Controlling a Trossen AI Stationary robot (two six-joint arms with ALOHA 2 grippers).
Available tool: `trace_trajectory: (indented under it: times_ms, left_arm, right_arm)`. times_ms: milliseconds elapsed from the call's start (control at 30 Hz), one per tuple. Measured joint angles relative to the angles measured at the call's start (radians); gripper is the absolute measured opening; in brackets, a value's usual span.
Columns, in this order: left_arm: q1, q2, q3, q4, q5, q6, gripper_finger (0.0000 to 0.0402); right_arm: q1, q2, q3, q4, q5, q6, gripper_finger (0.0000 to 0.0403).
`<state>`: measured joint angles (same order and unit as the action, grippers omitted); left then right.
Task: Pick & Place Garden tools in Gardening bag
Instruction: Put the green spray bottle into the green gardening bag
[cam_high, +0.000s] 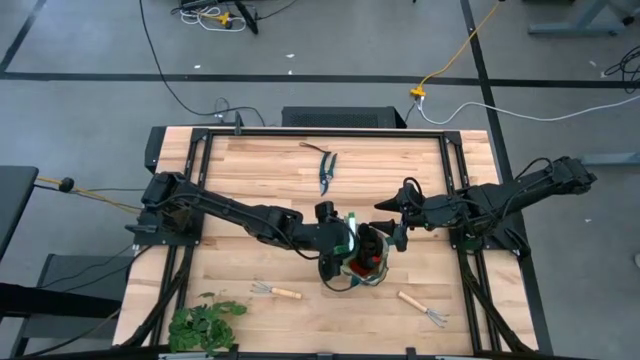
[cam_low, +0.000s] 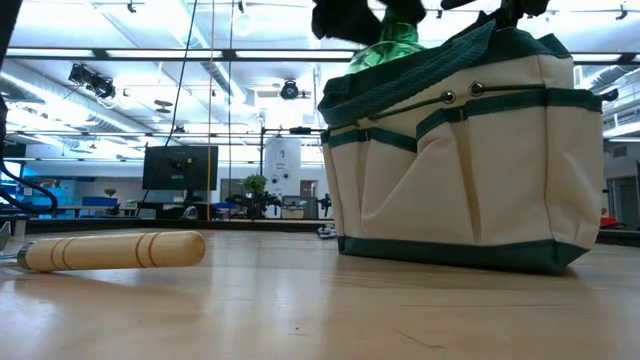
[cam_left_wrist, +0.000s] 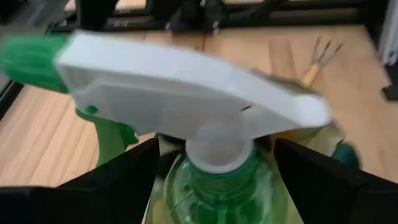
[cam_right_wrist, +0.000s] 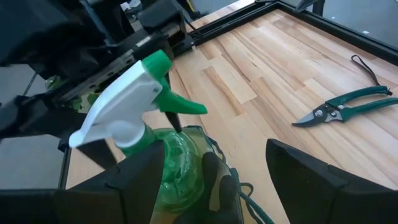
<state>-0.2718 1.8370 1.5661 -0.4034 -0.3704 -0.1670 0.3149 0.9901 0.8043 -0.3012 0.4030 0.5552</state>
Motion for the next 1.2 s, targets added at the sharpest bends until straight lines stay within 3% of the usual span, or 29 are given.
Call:
trace_trajectory:
  times_ms: [400,633,767,967,1200]
  left_arm:
    - [-0.003,-0.032,0.0,-0.076,0.008,-0.009,0.0328]
    - [-0.007,-0.11,0.0,-0.152,-0.044,-0.032,0.0328]
    - [-0.014,-0.136,0.001,-0.18,-0.095,-0.032,0.0328]
    - [-0.014,-0.136,0.001,-0.219,-0.133,-0.032,0.0328]
    - [-0.013,-0.136,0.001,-0.227,-0.157,-0.044,0.0328]
  right_arm:
    - [0.0,0.0,0.0,0.002,0.0,-0.002,0.0284]
    - [0.001,0.0,0.0,0.036,-0.002,0.001,0.0284]
    - [0.016,0.004,0.0,0.147,-0.066,-0.019,0.0281]
    - [0.053,0.008,0.0,0.242,-0.098,-0.048,0.0245]
    - [0.089,0.119,0.0,0.432,-0.149,-0.07,0.0201]
